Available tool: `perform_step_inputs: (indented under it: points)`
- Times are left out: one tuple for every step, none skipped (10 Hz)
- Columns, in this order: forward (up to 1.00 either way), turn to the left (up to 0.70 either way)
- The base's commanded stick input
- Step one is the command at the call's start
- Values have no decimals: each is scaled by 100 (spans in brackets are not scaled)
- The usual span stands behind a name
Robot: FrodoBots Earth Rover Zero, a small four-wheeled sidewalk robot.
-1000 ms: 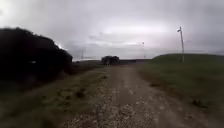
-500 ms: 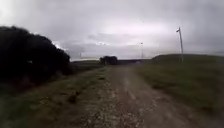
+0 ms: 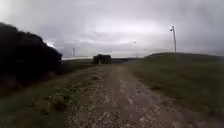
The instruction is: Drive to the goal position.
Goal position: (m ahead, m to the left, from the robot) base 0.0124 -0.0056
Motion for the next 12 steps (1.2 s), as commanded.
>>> perform_step_inputs:
  points:
    - [50,-38]
    - [50,-29]
    - [50,-20]
    - [50,-11]
    - [50,-3]
    - [50,0]
    - [50,0]
    - [50,0]
    - [50,0]
    - [50,0]
    - [50,0]
    - [50,0]
